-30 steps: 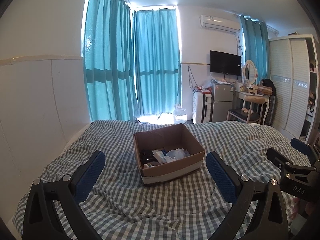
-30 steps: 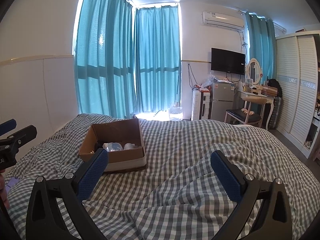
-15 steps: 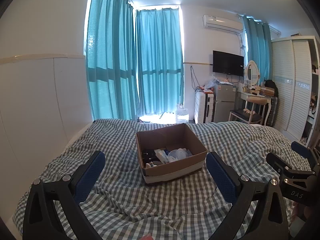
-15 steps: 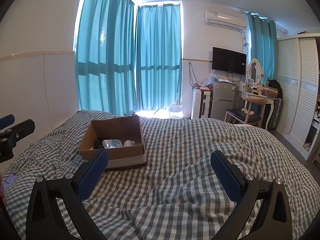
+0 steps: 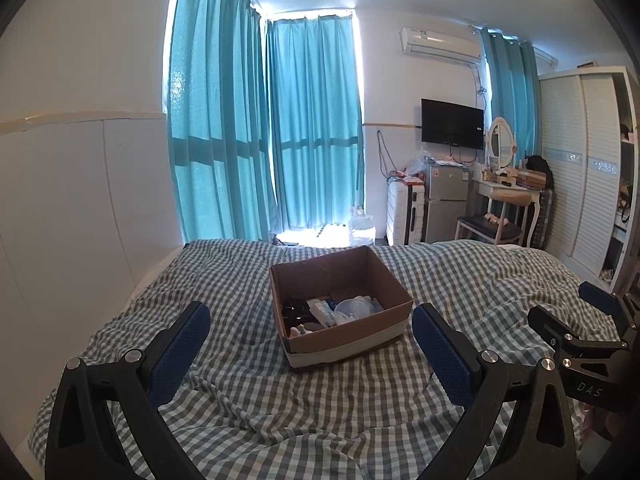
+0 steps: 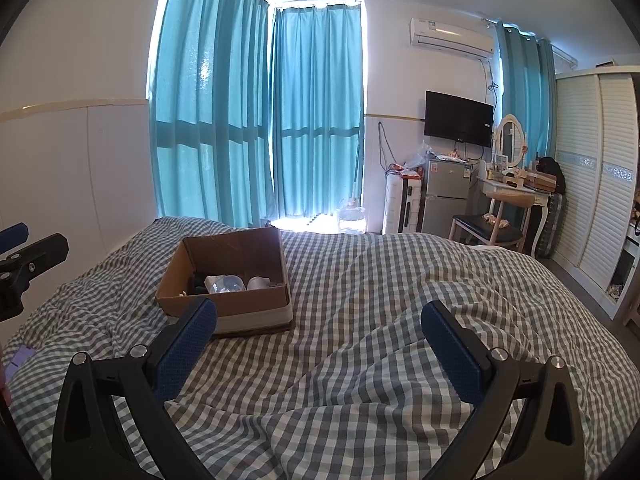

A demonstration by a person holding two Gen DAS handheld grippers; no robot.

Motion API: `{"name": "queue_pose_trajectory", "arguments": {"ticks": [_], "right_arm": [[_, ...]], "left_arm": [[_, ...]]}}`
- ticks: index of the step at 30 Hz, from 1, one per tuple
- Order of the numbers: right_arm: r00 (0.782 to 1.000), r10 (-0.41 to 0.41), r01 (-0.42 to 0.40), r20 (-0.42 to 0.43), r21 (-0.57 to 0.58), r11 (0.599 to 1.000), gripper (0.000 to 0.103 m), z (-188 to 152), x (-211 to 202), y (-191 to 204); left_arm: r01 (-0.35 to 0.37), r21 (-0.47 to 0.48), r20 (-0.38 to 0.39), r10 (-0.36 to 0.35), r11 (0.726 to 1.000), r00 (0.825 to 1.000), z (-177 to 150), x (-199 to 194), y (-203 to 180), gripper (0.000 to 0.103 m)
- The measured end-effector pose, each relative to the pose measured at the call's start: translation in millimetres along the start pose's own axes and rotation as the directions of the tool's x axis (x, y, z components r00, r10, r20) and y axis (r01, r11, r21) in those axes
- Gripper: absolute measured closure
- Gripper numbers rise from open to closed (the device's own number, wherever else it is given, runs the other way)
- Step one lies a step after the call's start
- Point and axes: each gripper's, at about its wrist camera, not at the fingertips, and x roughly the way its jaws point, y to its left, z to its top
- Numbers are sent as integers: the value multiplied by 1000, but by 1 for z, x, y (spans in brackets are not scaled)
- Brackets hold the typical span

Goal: Organize objects

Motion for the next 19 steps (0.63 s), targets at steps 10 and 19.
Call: {"name": "queue_pose_trajectory", "arguments": {"ticks": [10,19], "right_arm": [[1000,0,0,-4,-4,1000,0,-1,1,3],[1000,1,-1,-10,-10,1000,0,0,4,8]], "left_arm": [[0,12,-4,0,1000,1000,-1,1,-1,0],[-6,10,-19,6,1000,1000,-4,5,2,0]]}}
